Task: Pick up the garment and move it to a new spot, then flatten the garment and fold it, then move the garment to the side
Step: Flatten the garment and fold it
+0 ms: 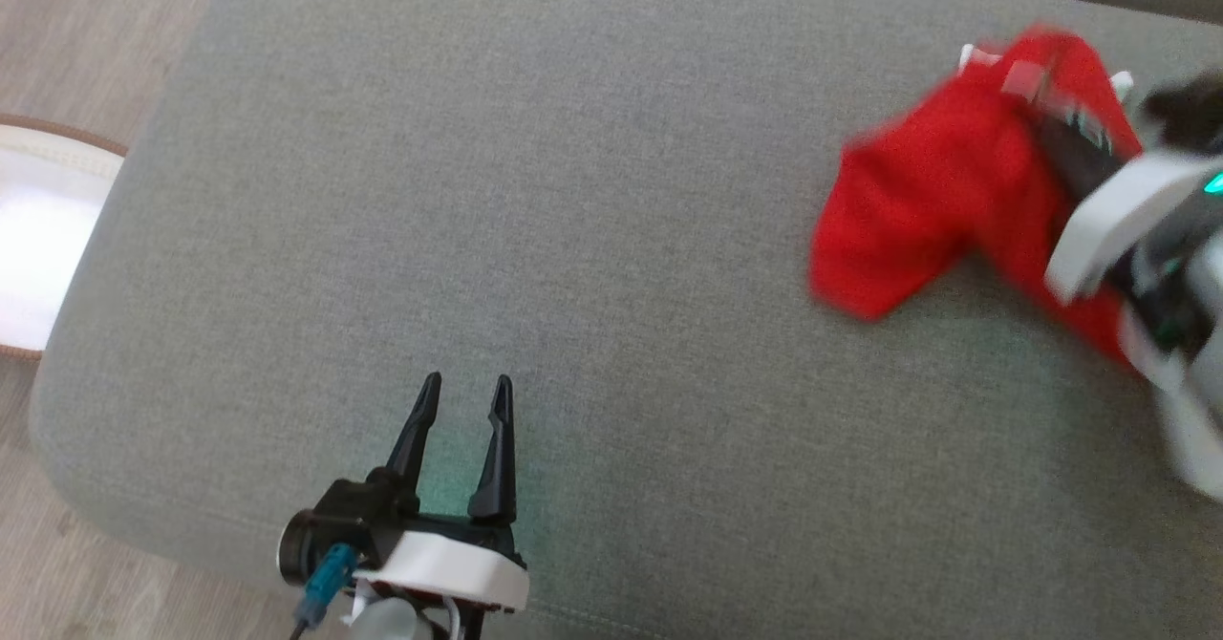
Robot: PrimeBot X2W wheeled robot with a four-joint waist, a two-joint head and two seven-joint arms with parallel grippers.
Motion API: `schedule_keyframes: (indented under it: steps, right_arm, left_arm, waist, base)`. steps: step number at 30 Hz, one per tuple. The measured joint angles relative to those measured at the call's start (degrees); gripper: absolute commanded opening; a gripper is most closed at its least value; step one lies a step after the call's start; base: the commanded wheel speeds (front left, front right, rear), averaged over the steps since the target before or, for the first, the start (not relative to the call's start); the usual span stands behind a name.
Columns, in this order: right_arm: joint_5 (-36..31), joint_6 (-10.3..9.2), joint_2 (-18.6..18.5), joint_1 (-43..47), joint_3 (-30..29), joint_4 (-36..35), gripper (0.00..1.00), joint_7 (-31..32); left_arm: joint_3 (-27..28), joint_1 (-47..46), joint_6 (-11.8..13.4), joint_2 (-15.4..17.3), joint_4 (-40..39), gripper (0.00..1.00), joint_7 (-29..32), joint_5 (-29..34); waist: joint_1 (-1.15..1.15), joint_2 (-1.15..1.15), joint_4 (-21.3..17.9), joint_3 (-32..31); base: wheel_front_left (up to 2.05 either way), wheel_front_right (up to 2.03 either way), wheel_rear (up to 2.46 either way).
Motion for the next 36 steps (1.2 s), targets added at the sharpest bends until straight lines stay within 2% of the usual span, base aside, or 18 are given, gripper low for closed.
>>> schedule_keyframes:
  steps: [4, 8, 10, 11, 12, 13, 14, 18, 21, 25, 31, 36]
  right_arm:
    - [-8.36, 0.00, 0.05, -8.33, -3.22, 2.20, 0.00, -11.06]
    - [-17.09, 0.00, 1.89, -12.49, -3.49, 1.26, 0.00, -13.46]
    - [-18.23, 0.00, 3.87, -11.03, 0.20, -0.09, 0.00, -13.68]
    - [-17.50, 0.01, 5.01, -9.34, 2.96, -0.77, 0.42, -13.10]
    - [-15.68, 0.01, 6.27, -7.03, 5.95, -1.56, 1.00, -11.66]
    - [-13.66, 0.01, 7.39, -4.37, 9.02, -2.52, 1.00, -10.54]
    - [-9.98, 0.01, 7.84, 0.65, 14.62, -4.72, 1.00, -9.44]
    - [-5.56, 0.01, 6.71, 4.15, 17.50, -5.81, 1.00, -9.67]
    - [-3.02, 0.01, 5.58, 3.58, 17.39, -6.09, 1.00, -11.33]
    - [-1.53, 0.01, 5.50, 3.66, 14.96, -4.94, 1.00, -12.71]
    - [-1.88, 0.01, 6.10, 4.38, 6.03, 0.92, 1.00, -13.70]
    - [-4.99, 0.01, 7.56, 4.71, 0.81, 5.93, 1.00, -13.71]
  left_arm:
    - [0.05, 0.08, -0.08, 0.00, 0.18, 1.00, 0.00, 0.00]
    - [0.14, 0.31, -0.09, 0.00, 0.21, 1.00, 0.00, 0.01]
    - [0.35, 0.89, -0.31, 0.00, 0.20, 1.00, 0.00, 0.01]
    - [0.47, 1.43, -0.32, 0.00, 0.22, 1.00, 0.00, 0.01]
    - [0.60, 2.02, -0.34, 0.00, 0.35, 1.00, 0.00, 0.01]
    - [0.76, 2.62, -0.48, 0.02, 0.53, 1.00, 0.00, 0.02]
    - [0.97, 3.51, -0.52, 0.05, 0.90, 1.00, 0.00, 0.02]
    - [1.23, 3.70, -0.53, 0.05, 0.91, 1.00, 0.00, 0.02]
    - [1.43, 3.69, -0.57, 0.05, 0.98, 1.00, 0.00, 0.11]
    - [1.56, 3.69, -0.58, 0.05, 0.97, 1.00, 0.00, 0.46]
    - [1.57, 3.66, -0.76, 0.05, 0.93, 1.00, 0.00, 0.62]
    - [1.41, 3.54, -0.93, 0.05, 0.76, 1.00, 0.00, 0.62]
  waist:
    - [0.00, 0.00, -0.02, -1.13]
    - [-0.01, 0.00, 0.07, -2.55]
    - [-0.01, 0.00, 0.06, -3.26]
    - [-0.01, 0.00, 0.03, -3.56]
    - [-0.01, 0.00, -0.04, -3.83]
    - [-0.01, 0.00, -0.17, -4.00]
    - [-0.01, 0.00, -0.47, -4.14]
    - [-0.01, 0.00, -0.98, -4.15]
    - [-0.01, 0.00, -1.63, -4.09]
    - [-0.01, 0.00, -2.51, -4.33]
    - [-0.01, 0.00, -3.28, -4.76]
    - [0.00, 0.00, -2.81, -4.10]
  base:
    - [0.00, 0.00, 0.00]
    - [0.00, 0.00, 0.00]
    - [0.00, 0.00, 0.00]
    - [0.00, 0.00, 0.00]
    - [0.00, 0.00, 0.00]
    - [0.00, 0.00, 0.00]
    - [0.00, 0.00, 0.00]
    - [0.00, 0.00, 0.00]
    - [0.00, 0.00, 0.00]
    - [0.00, 0.00, 0.00]
    - [0.00, 0.00, 0.00]
    - [0.00, 0.00, 0.00]
